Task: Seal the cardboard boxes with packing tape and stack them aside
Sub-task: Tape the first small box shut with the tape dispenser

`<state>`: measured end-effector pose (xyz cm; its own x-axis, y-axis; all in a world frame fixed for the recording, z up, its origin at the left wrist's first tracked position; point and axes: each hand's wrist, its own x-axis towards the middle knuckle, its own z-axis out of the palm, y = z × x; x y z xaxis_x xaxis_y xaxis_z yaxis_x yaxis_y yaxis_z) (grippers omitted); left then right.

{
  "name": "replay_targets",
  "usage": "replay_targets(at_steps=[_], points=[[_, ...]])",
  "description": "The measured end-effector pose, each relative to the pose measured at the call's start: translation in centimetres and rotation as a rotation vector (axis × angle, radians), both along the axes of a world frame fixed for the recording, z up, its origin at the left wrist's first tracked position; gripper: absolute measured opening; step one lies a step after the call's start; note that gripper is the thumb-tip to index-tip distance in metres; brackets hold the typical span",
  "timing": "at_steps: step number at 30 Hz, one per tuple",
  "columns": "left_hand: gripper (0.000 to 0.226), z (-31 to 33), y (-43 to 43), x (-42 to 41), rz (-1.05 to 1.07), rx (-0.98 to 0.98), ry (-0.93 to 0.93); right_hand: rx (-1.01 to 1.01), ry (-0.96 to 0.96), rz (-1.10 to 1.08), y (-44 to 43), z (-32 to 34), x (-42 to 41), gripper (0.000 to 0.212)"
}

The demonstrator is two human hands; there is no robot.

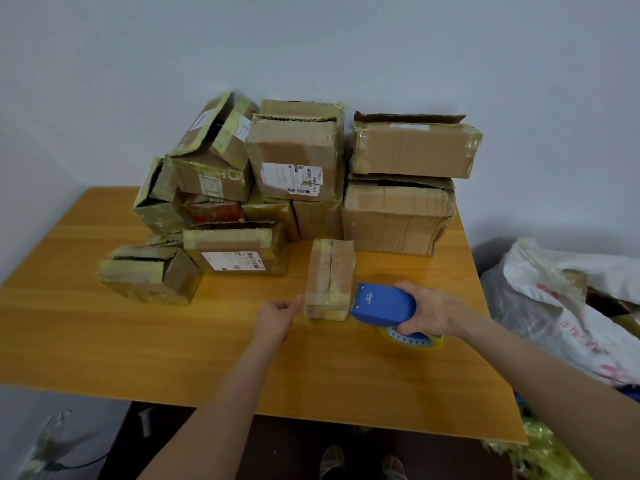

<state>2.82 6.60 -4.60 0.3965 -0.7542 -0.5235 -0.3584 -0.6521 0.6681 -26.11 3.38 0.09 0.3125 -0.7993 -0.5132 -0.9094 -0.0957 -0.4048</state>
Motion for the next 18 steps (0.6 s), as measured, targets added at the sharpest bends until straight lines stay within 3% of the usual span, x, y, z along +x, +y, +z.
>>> replay_targets(at_steps=[3, 5, 8, 12, 14, 18], points=[[0.058, 0.7, 0.1, 0.5, -0.167, -0.033, -0.317, -0.009, 0.010, 0.015, -0.1, 0.0, 0.0, 0.076], [0.042, 1.3, 0.7, 0.4, -0.252, -0.280, -0.542, -0.023, 0.019, 0.026, -0.1, 0.0, 0.0, 0.076], [0.039, 3.3, 1.9, -2.3, -0.588, -0.604, -0.641, -0.058, 0.039, 0.046, -0.2, 0.1, -0.1, 0.078], [0.065, 2.8, 2.7, -5.0, -1.009, -0.421, -0.755, -0.100, 0.048, 0.080, 0.1, 0.2, -0.4, 0.085], [0.069, 1.9, 2.6, -4.7, -1.072, -0.356, -0.856, -0.096, 0.027, 0.083, 0.5, 0.1, -0.6, 0.088], [0.071, 1.3, 2.5, -4.5, -1.090, -0.343, -0.879, -0.060, -0.026, 0.056, 0.6, 0.5, -1.7, 0.085]])
